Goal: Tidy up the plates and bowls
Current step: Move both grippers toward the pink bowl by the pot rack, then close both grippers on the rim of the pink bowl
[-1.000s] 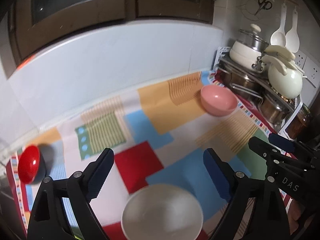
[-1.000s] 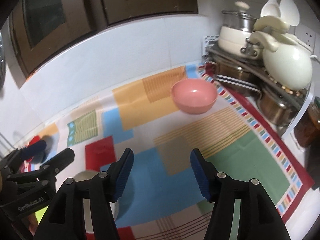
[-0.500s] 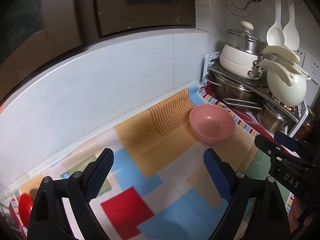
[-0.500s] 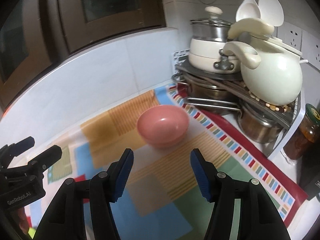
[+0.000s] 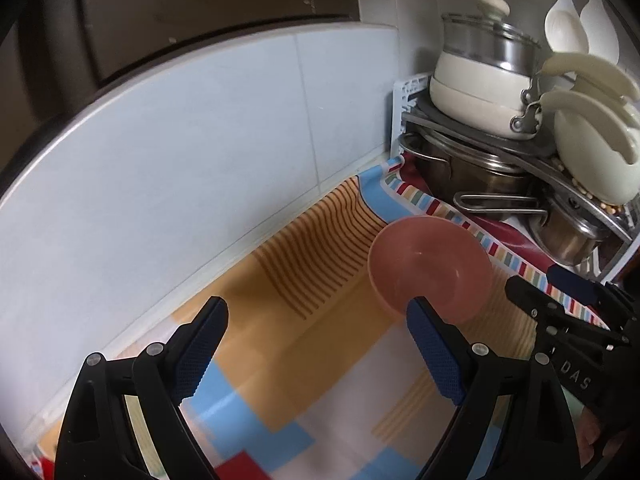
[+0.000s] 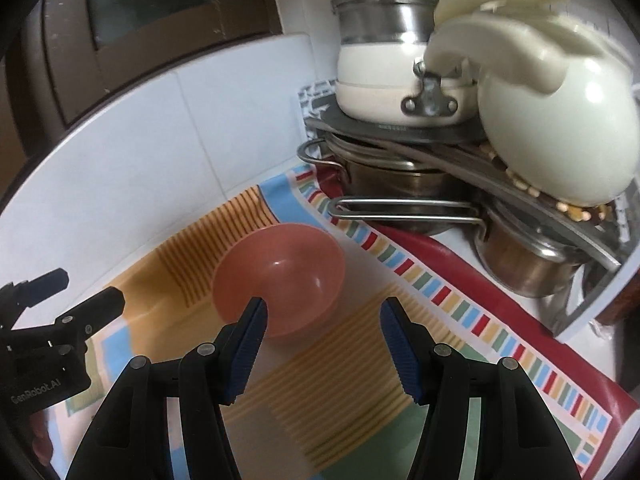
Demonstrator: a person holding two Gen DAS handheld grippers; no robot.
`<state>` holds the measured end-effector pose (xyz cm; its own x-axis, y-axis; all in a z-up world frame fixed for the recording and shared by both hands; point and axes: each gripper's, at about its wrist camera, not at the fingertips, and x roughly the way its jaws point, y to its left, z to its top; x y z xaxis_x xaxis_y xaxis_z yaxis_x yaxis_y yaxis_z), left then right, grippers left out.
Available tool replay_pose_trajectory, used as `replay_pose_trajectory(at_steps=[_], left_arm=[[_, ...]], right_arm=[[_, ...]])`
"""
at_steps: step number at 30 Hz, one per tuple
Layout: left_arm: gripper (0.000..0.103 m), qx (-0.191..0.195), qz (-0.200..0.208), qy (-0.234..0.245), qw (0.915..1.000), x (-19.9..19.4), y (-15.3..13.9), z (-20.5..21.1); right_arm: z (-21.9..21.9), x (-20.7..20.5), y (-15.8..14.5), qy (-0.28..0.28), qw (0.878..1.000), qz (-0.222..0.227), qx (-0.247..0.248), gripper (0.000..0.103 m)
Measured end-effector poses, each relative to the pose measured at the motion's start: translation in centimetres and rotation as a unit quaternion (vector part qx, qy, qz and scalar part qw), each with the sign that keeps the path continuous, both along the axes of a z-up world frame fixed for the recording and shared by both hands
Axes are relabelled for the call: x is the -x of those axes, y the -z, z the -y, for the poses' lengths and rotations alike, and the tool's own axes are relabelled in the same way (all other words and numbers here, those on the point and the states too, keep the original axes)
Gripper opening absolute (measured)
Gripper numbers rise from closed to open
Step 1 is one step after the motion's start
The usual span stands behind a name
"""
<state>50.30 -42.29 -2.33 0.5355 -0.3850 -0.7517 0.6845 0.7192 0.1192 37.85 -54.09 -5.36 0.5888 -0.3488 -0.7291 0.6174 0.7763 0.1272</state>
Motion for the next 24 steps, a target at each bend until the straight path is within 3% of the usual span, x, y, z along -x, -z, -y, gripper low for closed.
replay_pose_trajectory(at_steps=[5, 10, 20, 24], left_arm=[[0.09, -0.019, -0.019, 0.014, 0.9996, -2.1, 2.5, 3.1], [0.082, -0.037, -0.034, 0.023, 0.9985, -3.7, 5.1, 5.5], [0.062, -0.059, -0.073, 0.034, 0.995, -4.9, 8.3, 7.9], [0.044, -0.063, -0.091, 0.037, 0.9932, -5.1, 9.0, 8.4]], right_arm=[[1.8, -1.2, 2.1, 0.008, 1.0, -0.013, -0.01, 0.06], [3.0, -2.4, 3.9, 0.013, 0.999, -0.025, -0.016, 0.059], [4.0, -3.5, 6.0, 0.011, 0.999, -0.038, -0.036, 0.036], [4.1, -3.8, 6.4, 0.005, 0.998, -0.04, -0.044, 0.026]])
